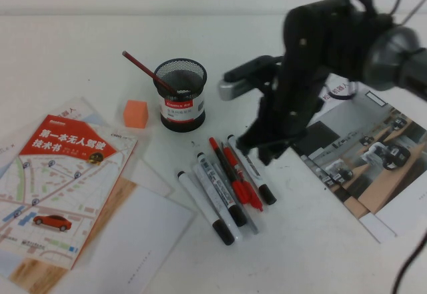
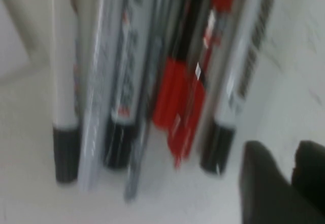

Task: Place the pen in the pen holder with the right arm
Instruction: Pick up the pen on the table

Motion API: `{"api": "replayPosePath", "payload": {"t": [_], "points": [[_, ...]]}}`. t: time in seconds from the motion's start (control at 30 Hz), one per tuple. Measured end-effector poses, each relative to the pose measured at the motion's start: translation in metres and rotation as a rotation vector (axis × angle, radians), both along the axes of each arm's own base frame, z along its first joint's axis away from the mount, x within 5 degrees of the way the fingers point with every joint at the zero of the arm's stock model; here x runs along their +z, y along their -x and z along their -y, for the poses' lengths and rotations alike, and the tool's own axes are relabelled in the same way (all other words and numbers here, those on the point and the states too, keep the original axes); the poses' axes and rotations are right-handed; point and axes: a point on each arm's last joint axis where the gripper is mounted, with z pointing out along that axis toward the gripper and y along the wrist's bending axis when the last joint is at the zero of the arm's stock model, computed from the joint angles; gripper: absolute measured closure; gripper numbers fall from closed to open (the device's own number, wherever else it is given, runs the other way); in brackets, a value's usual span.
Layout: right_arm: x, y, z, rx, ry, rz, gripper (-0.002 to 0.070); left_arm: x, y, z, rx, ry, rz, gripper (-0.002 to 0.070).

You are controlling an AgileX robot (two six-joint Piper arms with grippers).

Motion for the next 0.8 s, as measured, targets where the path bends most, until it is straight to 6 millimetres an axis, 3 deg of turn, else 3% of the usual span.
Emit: {"api": "replayPosePath", "payload": {"t": [0.13, 0.2, 0.47, 0.8], "points": [[-0.013, -0.015, -0.018, 0.005, -0.004, 0.005, 0.0386, 0.0, 0.0, 0.0, 0.0, 0.0, 0.0, 0.0676], [-0.02, -0.021, -0.022, -0.003, -0.004, 0.001, 0.0351, 0.0, 0.0, 0.0, 0.0, 0.0, 0.0, 0.0676], [-0.047, -0.031, -0.027, -0.022, 0.032, -0.035, 0.0368, 0.0, 0.0, 0.0, 0.0, 0.0, 0.0, 0.0676], [-0.064, -0.035, -0.026, -0.038, 0.08, -0.048, 0.0399, 0.0, 0.0, 0.0, 0.0, 0.0, 0.0, 0.0676]]}}
